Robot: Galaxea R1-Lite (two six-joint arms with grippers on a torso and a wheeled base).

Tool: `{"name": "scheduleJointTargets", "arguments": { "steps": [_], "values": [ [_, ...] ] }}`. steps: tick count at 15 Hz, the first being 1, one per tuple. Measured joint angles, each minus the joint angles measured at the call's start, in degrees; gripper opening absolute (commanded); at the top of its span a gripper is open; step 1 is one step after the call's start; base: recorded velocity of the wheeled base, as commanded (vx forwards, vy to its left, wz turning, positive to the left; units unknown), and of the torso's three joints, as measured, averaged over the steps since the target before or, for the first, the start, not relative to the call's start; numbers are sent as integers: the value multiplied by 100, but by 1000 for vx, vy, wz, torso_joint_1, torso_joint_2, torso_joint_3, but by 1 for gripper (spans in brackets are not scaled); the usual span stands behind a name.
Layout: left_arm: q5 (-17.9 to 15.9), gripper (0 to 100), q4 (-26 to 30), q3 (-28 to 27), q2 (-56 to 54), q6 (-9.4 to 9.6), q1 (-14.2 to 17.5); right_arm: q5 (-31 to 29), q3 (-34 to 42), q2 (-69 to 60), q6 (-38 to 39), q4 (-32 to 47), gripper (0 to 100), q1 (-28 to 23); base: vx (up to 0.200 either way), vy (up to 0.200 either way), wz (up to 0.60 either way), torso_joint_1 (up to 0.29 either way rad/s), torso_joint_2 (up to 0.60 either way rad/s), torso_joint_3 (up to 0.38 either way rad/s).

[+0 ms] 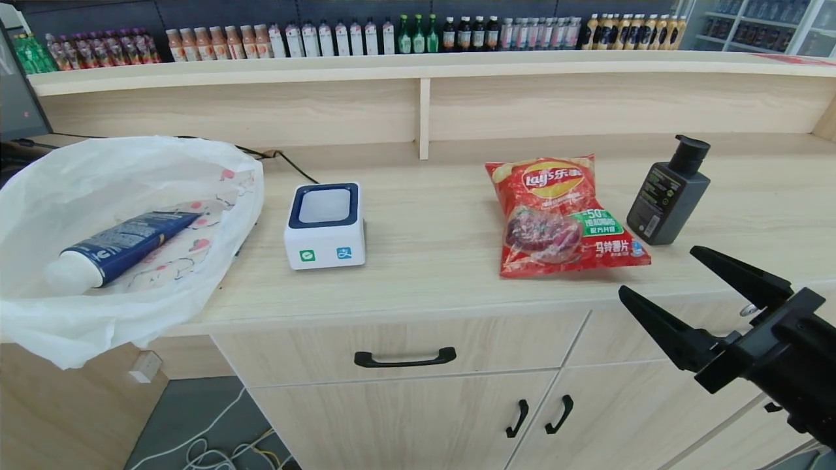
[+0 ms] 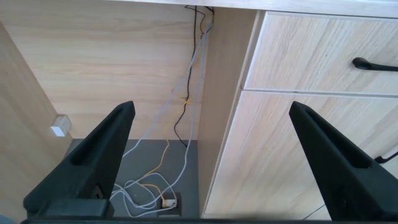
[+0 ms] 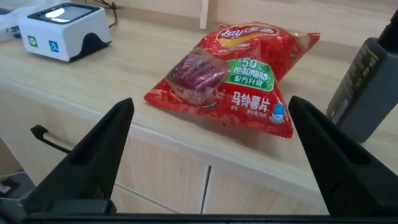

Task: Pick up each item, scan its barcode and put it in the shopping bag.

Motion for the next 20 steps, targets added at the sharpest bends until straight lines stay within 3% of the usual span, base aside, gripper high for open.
{"name": "scheduleJointTargets", "arguments": {
  "steps": [3,6,14,20],
  "values": [
    [2,100,0,0,0,0,-2,-9,59,-105,82,126,100,100,0,0,0,0,0,0],
    [2,100,0,0,0,0,0,-397,-177,-135,235,503,100,635,0,0,0,0,0,0],
    [2,100,0,0,0,0,0,-863,-2673,-119,519,3222,100,1326,0,0,0,0,0,0],
    [2,100,0,0,0,0,0,-1087,-3760,571,644,3545,100,1610,0,0,0,0,0,0]
  ]
}}
